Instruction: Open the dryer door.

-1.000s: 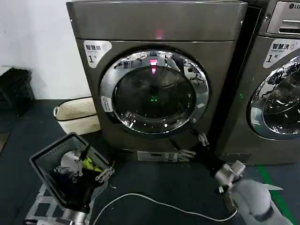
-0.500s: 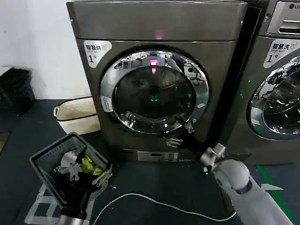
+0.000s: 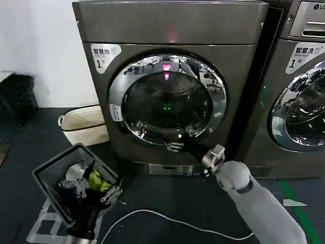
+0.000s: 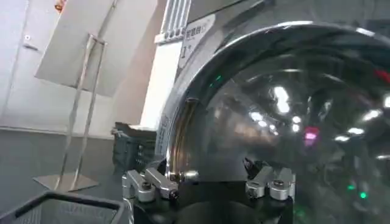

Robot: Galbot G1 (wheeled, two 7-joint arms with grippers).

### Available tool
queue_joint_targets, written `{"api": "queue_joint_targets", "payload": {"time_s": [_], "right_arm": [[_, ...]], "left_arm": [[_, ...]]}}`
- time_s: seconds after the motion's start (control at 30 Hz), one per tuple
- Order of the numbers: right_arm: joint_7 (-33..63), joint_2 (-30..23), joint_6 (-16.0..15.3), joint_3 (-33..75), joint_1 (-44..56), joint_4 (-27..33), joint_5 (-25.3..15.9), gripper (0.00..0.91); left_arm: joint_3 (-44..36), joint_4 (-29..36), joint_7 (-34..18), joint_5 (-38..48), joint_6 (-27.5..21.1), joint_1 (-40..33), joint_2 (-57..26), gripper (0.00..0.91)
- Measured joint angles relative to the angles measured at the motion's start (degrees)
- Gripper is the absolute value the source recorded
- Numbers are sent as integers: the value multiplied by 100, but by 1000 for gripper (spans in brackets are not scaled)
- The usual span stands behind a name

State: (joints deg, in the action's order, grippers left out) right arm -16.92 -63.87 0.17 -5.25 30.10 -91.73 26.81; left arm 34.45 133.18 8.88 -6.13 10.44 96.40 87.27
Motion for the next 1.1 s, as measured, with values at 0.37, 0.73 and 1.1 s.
{"api": "queue_joint_targets", "payload": {"time_s": [0.37, 0.73, 1.1], "right_arm": [[118, -488, 49, -333, -507, 539, -119, 907], [139, -1010, 153, -449, -776, 1098, -311, 907], [123, -1440, 263, -462, -978, 1692, -491, 907]], "left_arm": [[0, 23, 13, -51, 48, 74, 60, 907], [0, 26, 13, -76, 132, 163, 109, 907], [3, 94, 14, -89, 187, 247, 148, 907]]}}
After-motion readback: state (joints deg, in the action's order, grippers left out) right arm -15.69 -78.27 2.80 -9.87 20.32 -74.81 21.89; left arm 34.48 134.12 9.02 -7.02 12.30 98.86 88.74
